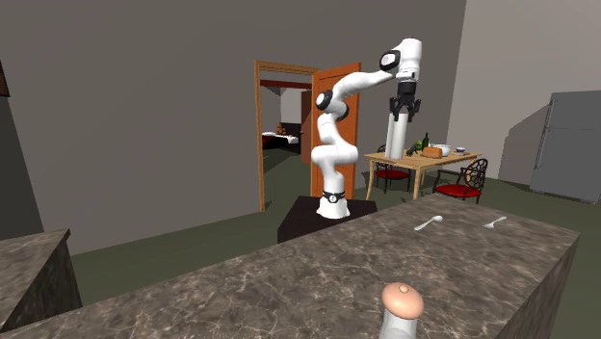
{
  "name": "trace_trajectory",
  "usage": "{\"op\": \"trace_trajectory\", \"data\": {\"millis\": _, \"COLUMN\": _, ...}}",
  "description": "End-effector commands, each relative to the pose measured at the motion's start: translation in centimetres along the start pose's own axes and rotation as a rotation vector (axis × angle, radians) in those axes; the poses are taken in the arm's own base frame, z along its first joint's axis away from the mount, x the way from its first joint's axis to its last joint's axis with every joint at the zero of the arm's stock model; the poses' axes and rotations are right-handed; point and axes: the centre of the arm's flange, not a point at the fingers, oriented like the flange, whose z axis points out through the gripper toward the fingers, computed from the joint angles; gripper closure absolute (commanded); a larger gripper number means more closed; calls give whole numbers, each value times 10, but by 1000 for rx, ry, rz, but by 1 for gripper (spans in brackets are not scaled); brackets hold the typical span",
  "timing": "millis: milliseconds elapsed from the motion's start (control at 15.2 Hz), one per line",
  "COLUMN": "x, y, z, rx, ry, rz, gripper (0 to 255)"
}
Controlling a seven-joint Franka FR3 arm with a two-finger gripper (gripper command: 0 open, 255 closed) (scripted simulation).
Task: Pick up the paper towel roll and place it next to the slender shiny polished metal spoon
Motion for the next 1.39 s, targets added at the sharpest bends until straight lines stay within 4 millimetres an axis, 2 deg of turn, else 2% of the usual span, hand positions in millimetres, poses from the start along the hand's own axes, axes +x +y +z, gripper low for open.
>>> {"op": "trace_trajectory", "data": {"millis": 0, "x": -2, "y": -2, "z": 9, "rx": 0, "ry": -1, "rz": 1, "gripper": 255}}
{"op": "trace_trajectory", "data": {"millis": 1320, "x": -8, "y": -8, "z": 115, "rx": 0, "ry": -1, "rz": 1, "gripper": 255}}
